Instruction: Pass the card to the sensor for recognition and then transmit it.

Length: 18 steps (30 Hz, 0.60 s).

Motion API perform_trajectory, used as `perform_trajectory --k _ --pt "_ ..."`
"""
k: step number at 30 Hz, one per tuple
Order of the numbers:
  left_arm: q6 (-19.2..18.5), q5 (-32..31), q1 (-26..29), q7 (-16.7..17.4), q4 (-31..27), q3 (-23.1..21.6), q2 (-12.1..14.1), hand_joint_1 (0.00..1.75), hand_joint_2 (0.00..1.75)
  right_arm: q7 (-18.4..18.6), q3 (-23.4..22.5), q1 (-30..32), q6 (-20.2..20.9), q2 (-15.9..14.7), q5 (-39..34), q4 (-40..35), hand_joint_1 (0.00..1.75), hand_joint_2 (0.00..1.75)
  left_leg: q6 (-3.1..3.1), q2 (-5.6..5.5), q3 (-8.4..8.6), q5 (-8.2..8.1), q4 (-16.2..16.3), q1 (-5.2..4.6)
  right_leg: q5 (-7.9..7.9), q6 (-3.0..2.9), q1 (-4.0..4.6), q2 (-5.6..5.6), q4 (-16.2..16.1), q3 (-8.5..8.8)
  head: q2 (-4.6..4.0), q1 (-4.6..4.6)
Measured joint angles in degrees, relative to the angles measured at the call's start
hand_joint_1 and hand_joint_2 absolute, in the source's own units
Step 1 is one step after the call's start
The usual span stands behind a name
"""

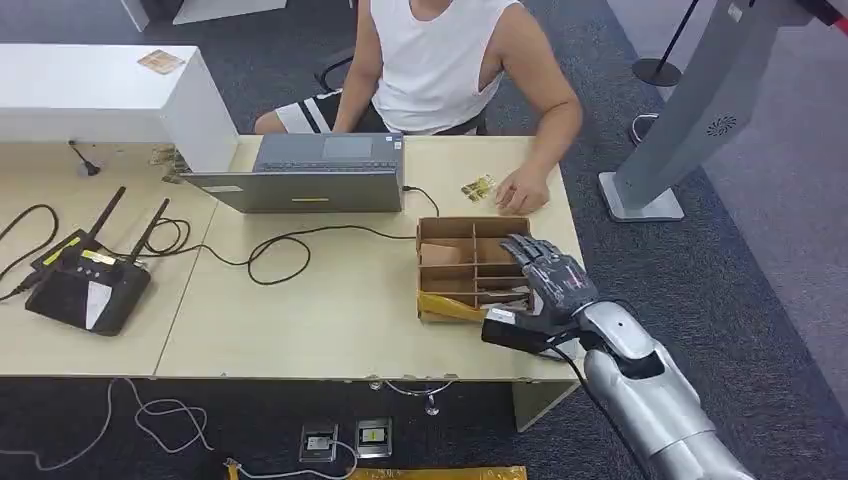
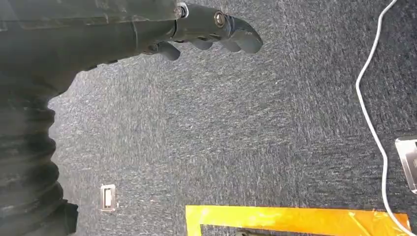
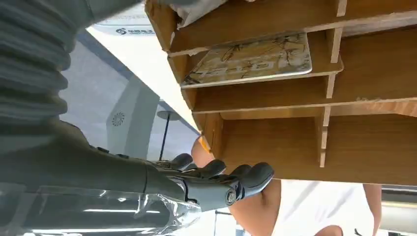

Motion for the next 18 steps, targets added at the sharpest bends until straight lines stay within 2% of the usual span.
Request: perform_trajectory --k 18 --pt "0.0 0.1 0.0 0.0 0.0 0.0 -0.3 0.00 1.75 -0.2 -0.1 -1.6 0.1 0.2 -1.9 3.0 1.75 1.75 0.00 0.00 0.01 0.00 0.0 0.00 0.00 0.00 0.00 0.00 0.0 0.00 0.00 0.00"
